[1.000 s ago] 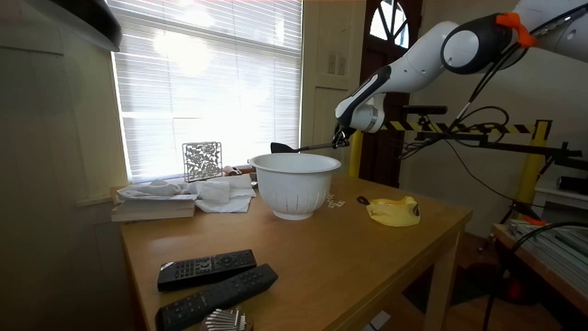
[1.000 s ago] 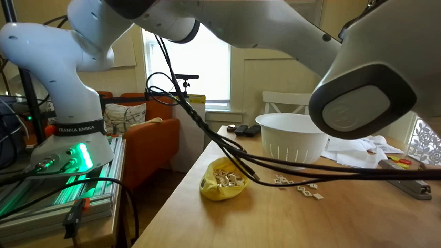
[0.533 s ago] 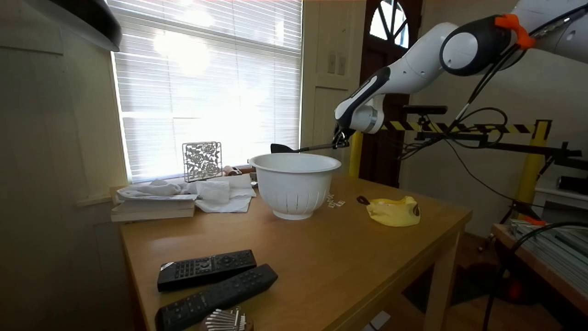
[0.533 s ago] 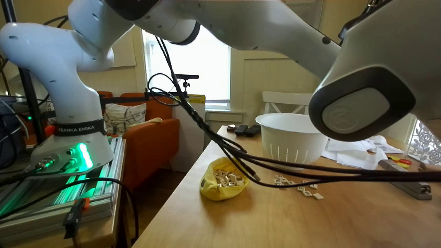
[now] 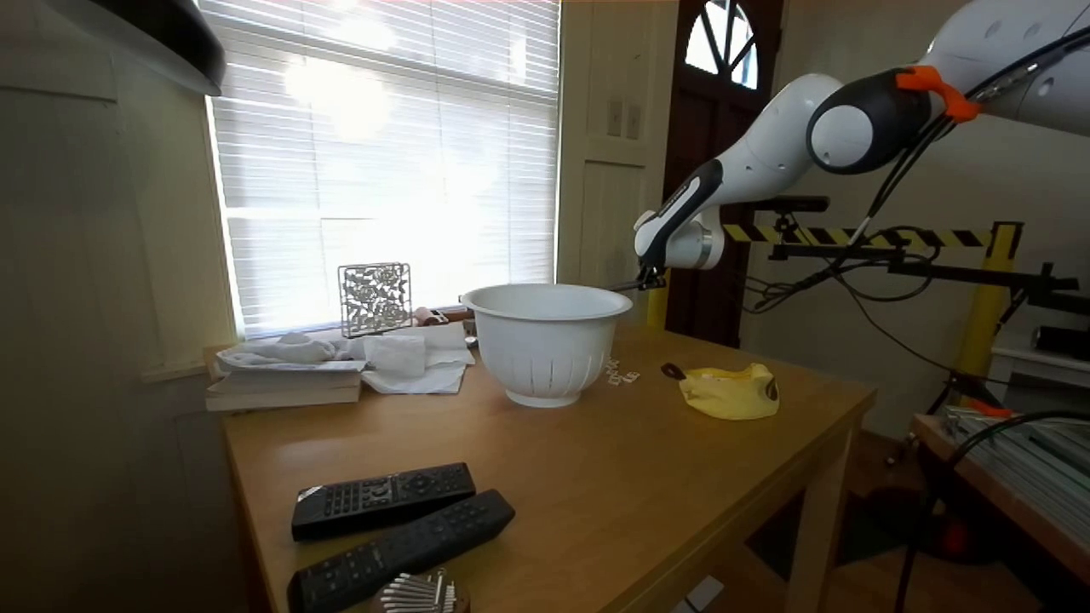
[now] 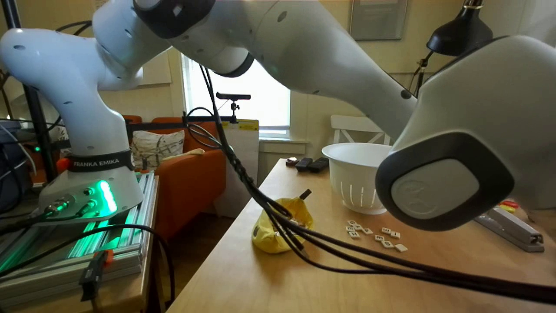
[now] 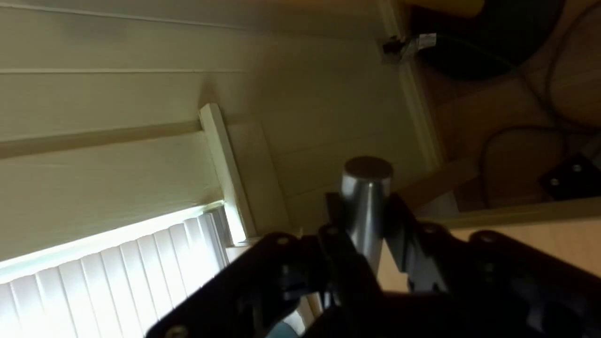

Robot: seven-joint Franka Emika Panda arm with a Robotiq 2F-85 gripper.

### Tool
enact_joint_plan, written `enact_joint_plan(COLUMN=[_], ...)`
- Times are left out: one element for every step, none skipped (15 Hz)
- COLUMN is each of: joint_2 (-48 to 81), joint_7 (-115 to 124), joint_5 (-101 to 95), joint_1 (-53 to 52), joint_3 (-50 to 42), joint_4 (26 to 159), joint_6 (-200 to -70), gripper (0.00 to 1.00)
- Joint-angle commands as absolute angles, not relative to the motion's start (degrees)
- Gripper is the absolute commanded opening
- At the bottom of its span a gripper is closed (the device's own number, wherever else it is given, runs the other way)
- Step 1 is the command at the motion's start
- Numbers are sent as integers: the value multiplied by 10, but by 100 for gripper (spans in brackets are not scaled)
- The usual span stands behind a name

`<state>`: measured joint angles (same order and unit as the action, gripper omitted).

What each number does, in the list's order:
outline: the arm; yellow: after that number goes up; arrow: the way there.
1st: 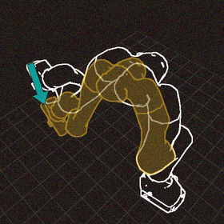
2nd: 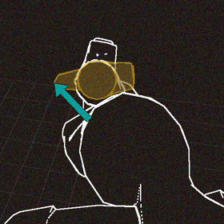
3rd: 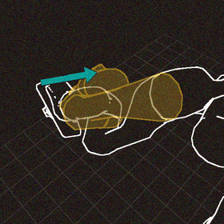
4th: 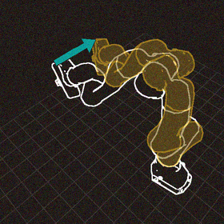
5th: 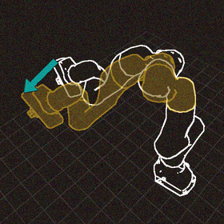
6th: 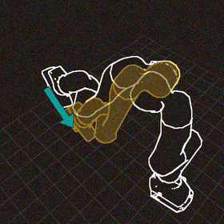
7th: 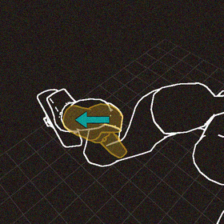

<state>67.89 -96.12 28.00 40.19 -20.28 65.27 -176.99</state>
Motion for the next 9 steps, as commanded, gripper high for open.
enact_joint_plan(joint_2=[707,708,708,707,706,704,701,696,691], joint_7=[-928,-920,-920,-919,-918,-916,-919,-919,-923], joint_5=[280,279,277,274,274,274,273,271,269], joint_1=[388,382,380,375,371,366,364,359,357], joint_3=[-241,-253,-257,-266,-273,-281,-283,-289,-292], joint_4=[620,622,624,628,632,637,641,647,653], joint_6=[-1774,-1769,-1767,-1762,-1760,-1754,-1749,-1735,-1721], gripper=[6,6,6,6,6,6,6,6,6])
